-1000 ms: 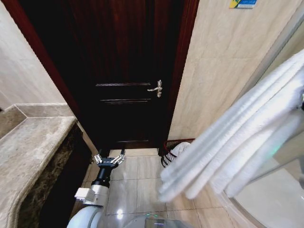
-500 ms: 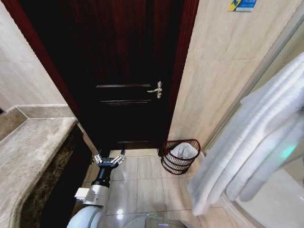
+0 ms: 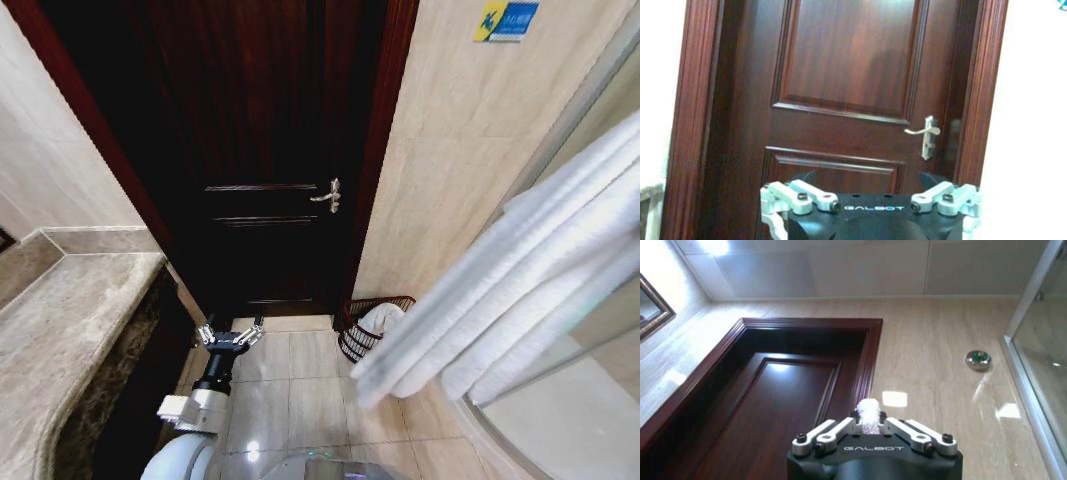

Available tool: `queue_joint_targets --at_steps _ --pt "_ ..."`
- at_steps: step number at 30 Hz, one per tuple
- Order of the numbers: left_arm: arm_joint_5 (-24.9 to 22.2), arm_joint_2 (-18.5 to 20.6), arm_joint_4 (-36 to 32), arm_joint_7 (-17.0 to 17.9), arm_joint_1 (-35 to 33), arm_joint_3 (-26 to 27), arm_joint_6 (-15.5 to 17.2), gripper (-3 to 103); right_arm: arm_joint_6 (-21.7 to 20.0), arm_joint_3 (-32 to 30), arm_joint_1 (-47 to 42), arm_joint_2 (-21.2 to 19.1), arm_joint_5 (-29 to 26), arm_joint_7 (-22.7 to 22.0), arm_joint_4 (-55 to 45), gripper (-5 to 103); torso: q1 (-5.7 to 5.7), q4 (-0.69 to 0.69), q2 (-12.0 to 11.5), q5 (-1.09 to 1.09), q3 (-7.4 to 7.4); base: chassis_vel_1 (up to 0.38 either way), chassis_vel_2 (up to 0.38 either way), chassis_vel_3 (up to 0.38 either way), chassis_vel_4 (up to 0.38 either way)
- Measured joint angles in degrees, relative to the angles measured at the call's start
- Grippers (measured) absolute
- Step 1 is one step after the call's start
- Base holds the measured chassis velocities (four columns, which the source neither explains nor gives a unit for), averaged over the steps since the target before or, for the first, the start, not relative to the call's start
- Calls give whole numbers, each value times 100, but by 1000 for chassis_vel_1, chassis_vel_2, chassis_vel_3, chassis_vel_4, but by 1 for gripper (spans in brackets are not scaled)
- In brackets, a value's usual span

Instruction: Discard the used towel into the hamper.

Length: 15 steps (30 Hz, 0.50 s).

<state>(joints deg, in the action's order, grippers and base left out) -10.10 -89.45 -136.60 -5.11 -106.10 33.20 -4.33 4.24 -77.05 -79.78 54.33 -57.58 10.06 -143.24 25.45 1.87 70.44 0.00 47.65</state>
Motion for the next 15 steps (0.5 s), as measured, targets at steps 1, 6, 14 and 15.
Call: queue_joint_targets --at_steps 1,6,14,15 --pt "0 0 0 0 0 0 0 100 -5 3 8 -9 -1 -6 0 5 15 0 29 0 14 0 0 0 0" --pt "0 0 0 0 0 0 0 100 -20 22 35 -48 -3 -25 0 5 71 0 151 0 80 0 0 0 0" --pt "0 0 0 0 0 0 0 100 -2 153 84 -35 62 -20 0 5 193 0 418 0 226 0 0 0 0" --pt "0 0 0 0 0 0 0 100 5 180 97 -27 80 -17 0 5 214 0 465 0 254 0 0 0 0"
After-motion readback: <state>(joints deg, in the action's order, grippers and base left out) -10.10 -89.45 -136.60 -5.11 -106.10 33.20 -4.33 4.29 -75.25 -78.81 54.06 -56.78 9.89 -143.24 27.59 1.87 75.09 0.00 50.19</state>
